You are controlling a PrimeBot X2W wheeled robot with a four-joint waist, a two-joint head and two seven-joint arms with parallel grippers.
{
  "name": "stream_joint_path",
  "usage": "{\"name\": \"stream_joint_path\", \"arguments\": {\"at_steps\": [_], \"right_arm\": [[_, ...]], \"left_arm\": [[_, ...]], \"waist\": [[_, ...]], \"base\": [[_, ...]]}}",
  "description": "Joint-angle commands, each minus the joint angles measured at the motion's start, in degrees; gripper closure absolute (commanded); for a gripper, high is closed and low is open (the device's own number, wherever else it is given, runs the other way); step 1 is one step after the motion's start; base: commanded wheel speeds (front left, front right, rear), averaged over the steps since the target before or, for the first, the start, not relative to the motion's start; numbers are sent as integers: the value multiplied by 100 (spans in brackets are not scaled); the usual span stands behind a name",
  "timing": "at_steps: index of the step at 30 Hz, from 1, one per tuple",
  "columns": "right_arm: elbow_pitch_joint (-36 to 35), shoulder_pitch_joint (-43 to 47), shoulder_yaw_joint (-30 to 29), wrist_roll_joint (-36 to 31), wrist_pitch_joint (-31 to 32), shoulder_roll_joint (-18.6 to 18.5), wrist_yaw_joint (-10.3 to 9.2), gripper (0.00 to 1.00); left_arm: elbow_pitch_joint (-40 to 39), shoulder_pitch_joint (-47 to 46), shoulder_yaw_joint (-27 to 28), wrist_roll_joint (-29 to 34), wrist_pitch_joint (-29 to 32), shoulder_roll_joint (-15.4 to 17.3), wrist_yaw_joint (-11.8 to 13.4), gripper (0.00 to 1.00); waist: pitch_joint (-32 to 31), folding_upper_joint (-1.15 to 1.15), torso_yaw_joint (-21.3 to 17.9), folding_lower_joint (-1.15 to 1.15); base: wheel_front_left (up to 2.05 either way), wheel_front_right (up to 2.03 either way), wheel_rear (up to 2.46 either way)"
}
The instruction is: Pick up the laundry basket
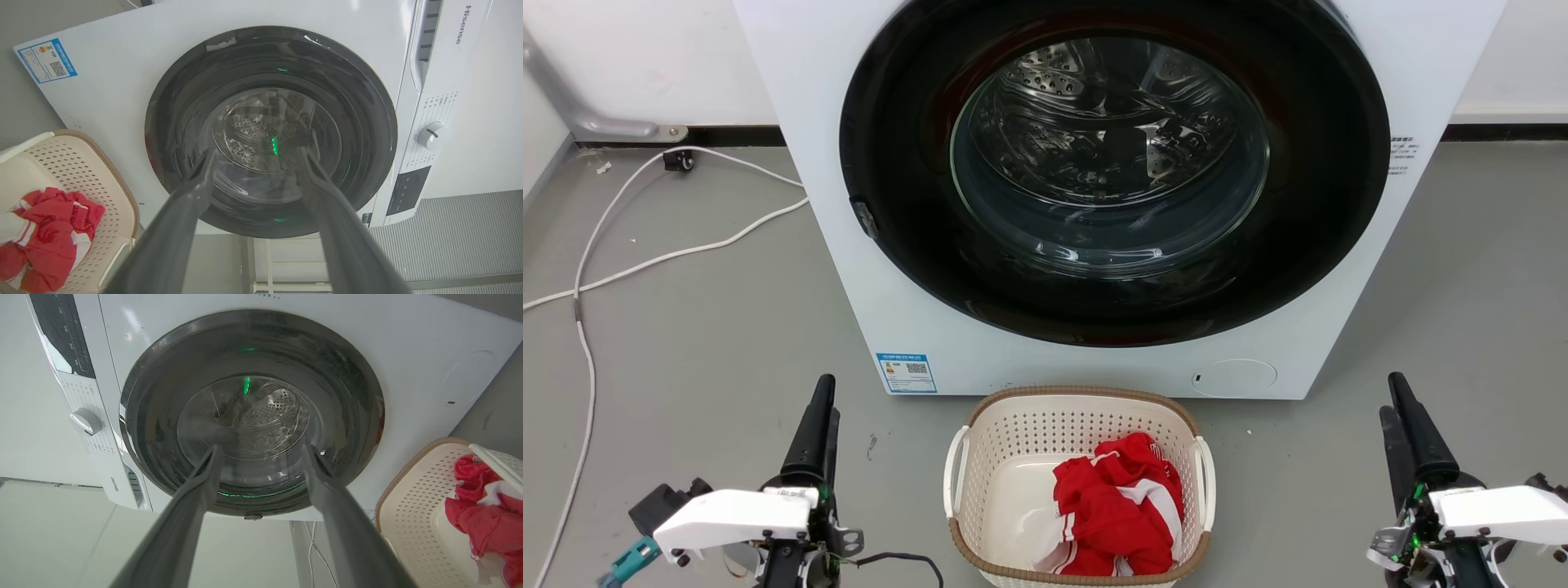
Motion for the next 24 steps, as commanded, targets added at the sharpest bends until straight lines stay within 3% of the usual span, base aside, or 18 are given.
{"name": "stream_joint_path", "arguments": {"at_steps": [1, 12, 24], "right_arm": [[-153, -50, 23, -333, -66, -8, 2, 0], [-418, 27, 53, -2147, -328, -6, 4, 0], [-614, 116, 91, -3856, -582, -4, 5, 0]], "left_arm": [[-177, -141, -28, 244, -74, 14, -7, 0], [-461, -178, -133, 1406, -335, 14, -9, 0], [-570, -273, -371, 3066, -587, 14, 80, 0]], "waist": [[2, 0, 2, 0], [15, 0, 24, 0], [45, 0, 34, 0]], "base": [[0, 0, 0], [0, 0, 0], [0, 0, 0]]}}
